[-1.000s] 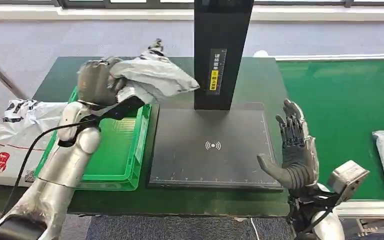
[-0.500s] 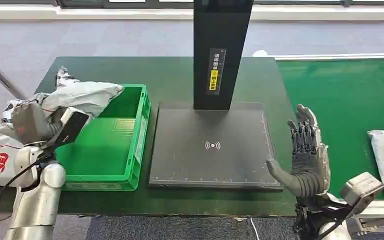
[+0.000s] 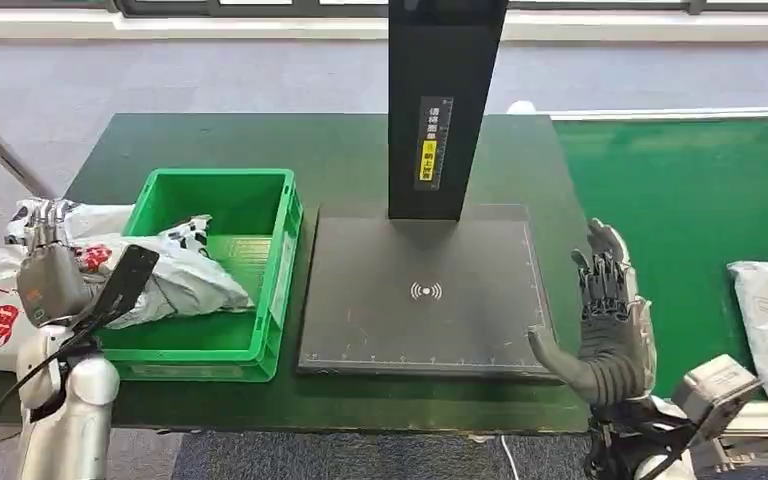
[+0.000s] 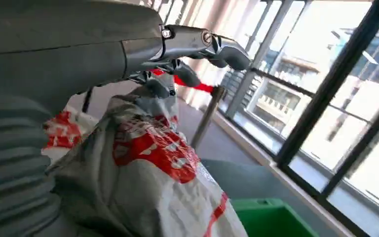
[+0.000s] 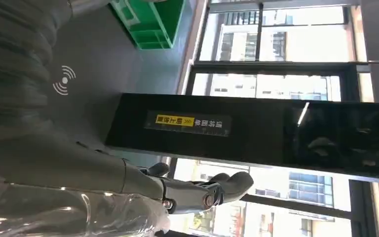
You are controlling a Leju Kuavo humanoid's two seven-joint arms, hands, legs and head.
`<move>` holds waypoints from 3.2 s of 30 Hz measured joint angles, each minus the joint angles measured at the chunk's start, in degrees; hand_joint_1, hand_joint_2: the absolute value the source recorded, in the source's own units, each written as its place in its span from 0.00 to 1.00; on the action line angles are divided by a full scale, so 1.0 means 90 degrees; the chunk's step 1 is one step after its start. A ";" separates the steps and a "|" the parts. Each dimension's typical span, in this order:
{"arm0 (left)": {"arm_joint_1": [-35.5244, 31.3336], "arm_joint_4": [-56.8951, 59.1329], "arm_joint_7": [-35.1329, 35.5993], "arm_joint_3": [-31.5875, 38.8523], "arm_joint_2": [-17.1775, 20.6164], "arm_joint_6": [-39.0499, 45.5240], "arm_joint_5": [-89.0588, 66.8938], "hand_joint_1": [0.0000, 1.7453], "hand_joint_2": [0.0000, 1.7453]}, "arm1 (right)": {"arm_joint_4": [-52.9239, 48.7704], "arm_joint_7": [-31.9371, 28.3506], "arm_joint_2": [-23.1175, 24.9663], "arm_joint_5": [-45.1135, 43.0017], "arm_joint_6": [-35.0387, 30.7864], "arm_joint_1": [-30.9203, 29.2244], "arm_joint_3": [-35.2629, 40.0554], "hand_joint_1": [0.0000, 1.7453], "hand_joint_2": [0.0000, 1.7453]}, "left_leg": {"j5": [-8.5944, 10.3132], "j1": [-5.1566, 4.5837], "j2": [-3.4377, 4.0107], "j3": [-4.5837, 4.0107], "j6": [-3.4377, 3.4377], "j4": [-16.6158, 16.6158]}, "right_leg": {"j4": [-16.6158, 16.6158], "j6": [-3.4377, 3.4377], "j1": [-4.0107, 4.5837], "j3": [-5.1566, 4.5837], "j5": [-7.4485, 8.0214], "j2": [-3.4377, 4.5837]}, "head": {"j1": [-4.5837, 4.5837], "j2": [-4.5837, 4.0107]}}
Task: Moved the parcel from conveyor to table for the left to box.
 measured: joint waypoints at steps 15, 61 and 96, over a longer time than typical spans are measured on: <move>0.0140 -0.0173 -0.0687 -0.0124 -0.0245 -0.0423 0.1026 0.00 1.00 | 0.0002 0.0005 0.0000 0.0163 -0.0056 0.0027 0.0000 0.00 1.00 | 0.0000 0.0000 0.0002 0.0001 0.0000 0.0000 | 0.0000 0.0000 0.0000 0.0000 0.0000 0.0003 | -0.0002 0.0000; 0.1709 -0.2885 -0.3290 -0.2438 -0.1030 -0.1440 0.6369 0.00 1.00 | 0.5899 0.2018 -0.2456 0.7135 -0.3320 -0.2645 -0.2179 0.00 1.00 | 0.0000 -0.0019 -0.0009 0.0010 0.0028 0.0008 | -0.0009 0.0029 -0.0020 0.0023 0.0014 -0.0011 | 0.0000 0.0000; 0.1347 -0.2669 -0.3256 -0.2912 -0.0544 -0.1403 0.6429 0.00 1.00 | 0.9816 0.4155 -0.2958 0.7650 -0.2657 -0.3594 -0.2574 0.00 1.00 | -0.0005 -0.0014 -0.0010 0.0035 0.0038 0.0008 | -0.0019 0.0032 -0.0016 0.0058 0.0010 -0.0018 | 0.0000 0.0000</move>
